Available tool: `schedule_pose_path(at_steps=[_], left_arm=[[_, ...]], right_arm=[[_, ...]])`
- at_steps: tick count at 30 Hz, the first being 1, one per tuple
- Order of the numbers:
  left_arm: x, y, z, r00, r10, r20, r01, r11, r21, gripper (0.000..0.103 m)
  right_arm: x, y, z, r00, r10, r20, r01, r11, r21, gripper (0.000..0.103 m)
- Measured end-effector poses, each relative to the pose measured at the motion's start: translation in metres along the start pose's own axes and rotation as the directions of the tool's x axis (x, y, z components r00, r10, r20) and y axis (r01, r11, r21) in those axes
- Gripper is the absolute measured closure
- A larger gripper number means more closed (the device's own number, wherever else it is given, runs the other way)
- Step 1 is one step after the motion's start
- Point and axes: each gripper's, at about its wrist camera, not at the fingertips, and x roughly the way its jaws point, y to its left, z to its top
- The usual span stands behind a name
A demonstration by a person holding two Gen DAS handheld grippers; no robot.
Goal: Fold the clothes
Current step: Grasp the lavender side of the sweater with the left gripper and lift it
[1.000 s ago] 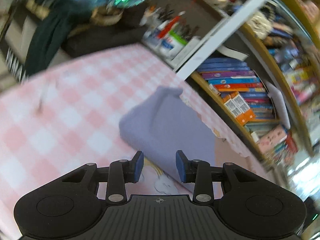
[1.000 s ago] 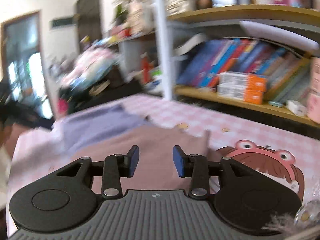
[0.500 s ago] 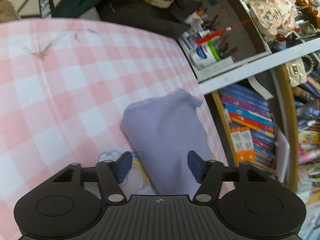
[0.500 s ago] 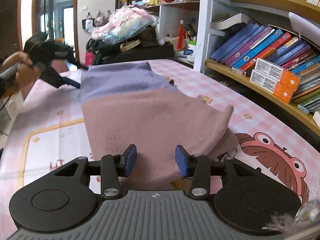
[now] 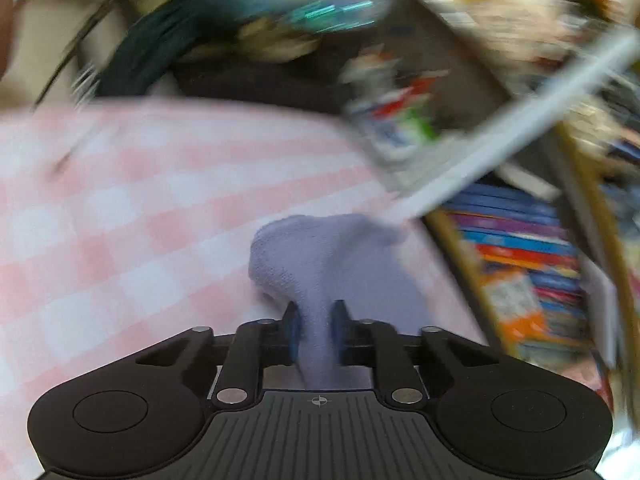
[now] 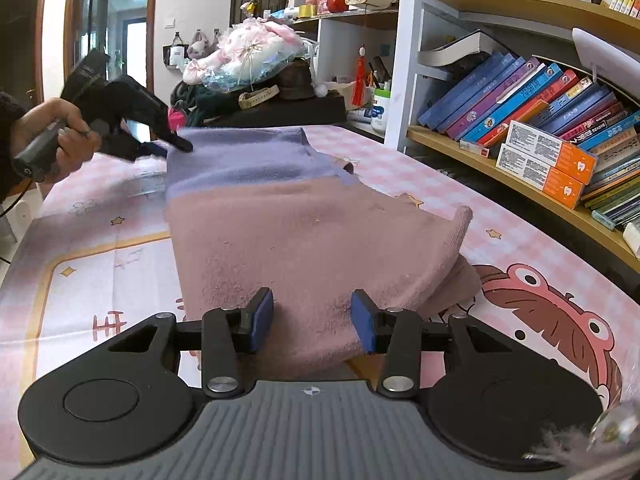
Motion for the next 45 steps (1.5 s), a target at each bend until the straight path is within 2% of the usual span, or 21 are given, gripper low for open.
schedule_pose_path(at_steps=[2,4,5,6,8,12,15,19,25,27,30,35,37,40,42,44,45], left_arm=[[-0.011,-0.026,-0.003,0.997,-0.072,0.036,0.066,0.985,0.157,0.089],[-0.009,-0.035,-0.002,0.997,-0.071,0.006,0.069,0.975,0.21,0.077],[-0.003,-0.031,0.001,0.999,-0.049,-0.016,0.051,0.981,0.185,0.065],[0.003,-0.027,0.003,0.999,-0.026,-0.039,0.032,0.987,0.158,0.061],[0.014,-0.018,0.009,0.996,0.017,-0.087,-0.008,0.995,0.104,0.058],[0.022,-0.003,0.01,0.995,0.004,-0.103,-0.002,1.0,0.019,0.05],[0.028,0.006,0.008,0.993,0.017,-0.118,-0.019,1.0,-0.017,0.049],[0.03,0.012,0.005,0.996,0.001,-0.093,-0.005,0.999,-0.049,0.046],[0.037,0.019,0.002,0.999,-0.034,-0.021,0.03,0.986,-0.163,0.043],[0.038,0.012,-0.003,1.0,-0.03,0.007,0.03,0.992,-0.126,0.036],[0.038,0.002,-0.007,1.0,-0.007,0.028,0.009,0.997,-0.072,0.033],[0.04,-0.005,-0.008,0.999,0.018,0.036,-0.018,1.0,-0.02,0.037],[0.041,-0.006,-0.009,0.999,0.03,0.035,-0.031,1.0,0.005,0.043],[0.041,-0.004,-0.008,0.998,0.054,0.026,-0.054,0.998,0.012,0.064],[0.042,-0.002,-0.006,0.999,0.045,-0.003,-0.045,0.999,-0.007,0.083],[0.028,-0.026,-0.013,0.999,-0.017,0.039,0.011,0.989,0.147,0.087],[0.021,-0.038,-0.017,0.997,-0.051,0.058,0.037,0.973,0.226,0.086]], right_arm=[[0.0,0.0,0.0,1.0,0.003,0.0,-0.003,1.0,0.004,0.061],[-0.001,-0.001,0.0,1.0,0.005,0.0,-0.005,1.0,0.009,0.061],[-0.001,-0.001,0.0,1.0,0.005,0.0,-0.005,1.0,0.009,0.061],[-0.001,0.0,0.0,1.0,0.005,0.0,-0.005,1.0,0.009,0.061],[-0.001,0.0,0.0,1.0,0.004,0.0,-0.004,1.0,0.009,0.061],[-0.001,0.0,0.0,1.0,0.003,0.0,-0.003,1.0,0.009,0.062],[-0.001,0.001,0.0,1.0,0.002,0.0,-0.002,1.0,0.008,0.062],[-0.001,0.0,0.0,1.0,0.003,0.0,-0.003,1.0,0.008,0.062],[-0.001,0.0,0.001,1.0,0.004,-0.001,-0.004,1.0,0.009,0.061],[-0.002,0.001,0.001,1.0,0.004,0.0,-0.004,1.0,0.009,0.061],[-0.002,0.001,0.001,1.0,0.001,-0.001,-0.001,1.0,0.006,0.061],[-0.002,0.001,0.001,1.0,0.001,0.0,-0.001,1.0,0.006,0.061],[-0.002,0.001,0.001,1.0,0.001,0.0,-0.001,1.0,0.006,0.061],[-0.001,0.001,0.001,1.0,0.001,0.0,-0.001,1.0,0.005,0.061],[-0.001,0.001,0.001,1.0,0.0,0.0,0.0,1.0,0.005,0.061],[-0.001,0.002,0.001,1.0,0.0,0.0,0.0,1.0,0.005,0.061],[-0.002,0.002,0.001,1.0,0.0,0.0,0.0,1.0,0.005,0.061]])
